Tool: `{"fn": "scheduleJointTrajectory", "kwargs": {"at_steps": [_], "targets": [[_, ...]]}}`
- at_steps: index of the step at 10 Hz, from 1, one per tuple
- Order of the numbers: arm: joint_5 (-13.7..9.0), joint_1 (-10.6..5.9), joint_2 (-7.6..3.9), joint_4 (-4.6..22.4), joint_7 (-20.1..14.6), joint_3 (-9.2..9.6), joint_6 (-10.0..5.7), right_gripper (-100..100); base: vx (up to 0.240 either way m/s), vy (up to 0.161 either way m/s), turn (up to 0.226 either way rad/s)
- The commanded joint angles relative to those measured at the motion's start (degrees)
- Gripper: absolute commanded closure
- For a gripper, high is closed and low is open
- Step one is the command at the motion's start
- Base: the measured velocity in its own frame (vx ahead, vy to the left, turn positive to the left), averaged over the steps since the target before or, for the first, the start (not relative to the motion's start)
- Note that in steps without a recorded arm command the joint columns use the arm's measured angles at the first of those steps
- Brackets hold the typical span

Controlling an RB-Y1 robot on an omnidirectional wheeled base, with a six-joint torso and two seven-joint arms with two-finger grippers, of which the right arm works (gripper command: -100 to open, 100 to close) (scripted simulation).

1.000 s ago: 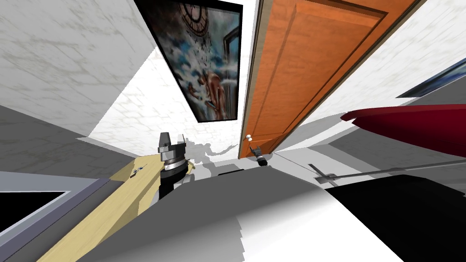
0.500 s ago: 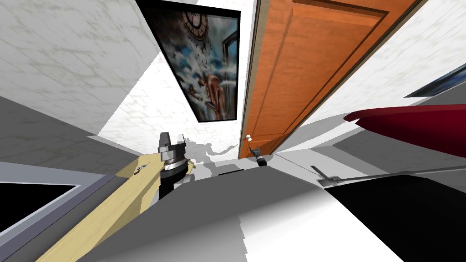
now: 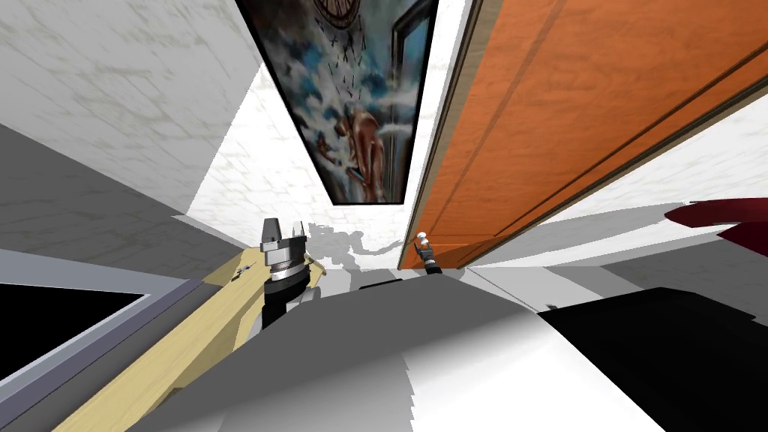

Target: Pull the door open

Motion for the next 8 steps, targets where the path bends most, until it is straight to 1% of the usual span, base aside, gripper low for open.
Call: {"fn": "scheduleJointTrajectory", "kwargs": {"at_steps": [1,2,3,4,8], "targets": [[-1.3,0.7,0.38,-0.6,1.0,-0.28,0.28,-100,0.137,-0.097,0.038],[-1.7,0.88,0.54,-0.7,1.3,-0.36,0.38,-100,0.124,-0.079,0.026],[-1.1,1.63,1.19,-0.1,1.0,0.16,0.16,-100,0.026,-0.008,-0.001],[-1.1,1.63,1.19,-0.1,1.0,0.16,0.16,100,-0.035,0.02,-0.02],[-1.1,1.63,1.19,-0.1,1.0,0.16,0.16,100,-0.007,-0.002,-0.003]]}}
